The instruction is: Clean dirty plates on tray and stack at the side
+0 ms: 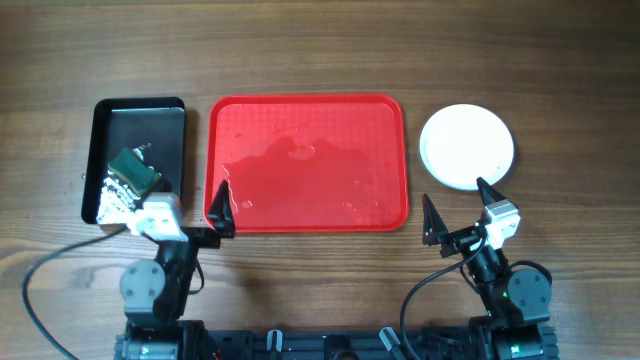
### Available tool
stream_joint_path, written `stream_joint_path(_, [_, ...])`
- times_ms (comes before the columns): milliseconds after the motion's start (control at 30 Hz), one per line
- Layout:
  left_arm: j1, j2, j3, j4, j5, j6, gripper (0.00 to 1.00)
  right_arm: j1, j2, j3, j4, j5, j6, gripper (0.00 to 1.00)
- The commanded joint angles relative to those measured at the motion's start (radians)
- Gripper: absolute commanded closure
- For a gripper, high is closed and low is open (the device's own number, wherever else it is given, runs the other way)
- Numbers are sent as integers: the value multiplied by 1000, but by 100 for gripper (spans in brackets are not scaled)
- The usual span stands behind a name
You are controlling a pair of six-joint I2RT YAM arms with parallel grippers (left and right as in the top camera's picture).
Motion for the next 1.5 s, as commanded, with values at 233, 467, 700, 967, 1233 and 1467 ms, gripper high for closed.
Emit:
stream_joint_path(233, [-10,-165,-106,-54,-4,161,0,-4,-9,-1,2,-16,14,0])
stream_joint_path(467, [-12,-172,-106,-53,-7,153,0,-4,-9,-1,2,-16,14,0])
stream_joint_path(700, [-12,-171,-106,-53,-7,154,0,-4,-8,-1,2,-16,14,0])
stream_joint_path(967, [-12,-171,-106,-53,-7,153,0,-4,-9,-1,2,-16,14,0])
stream_joint_path(1233, [-12,-171,-106,-53,-7,153,0,-4,-9,-1,2,-16,14,0])
stream_joint_path(1467, [-12,-171,-106,-53,-7,154,0,-4,-8,-1,2,-16,14,0])
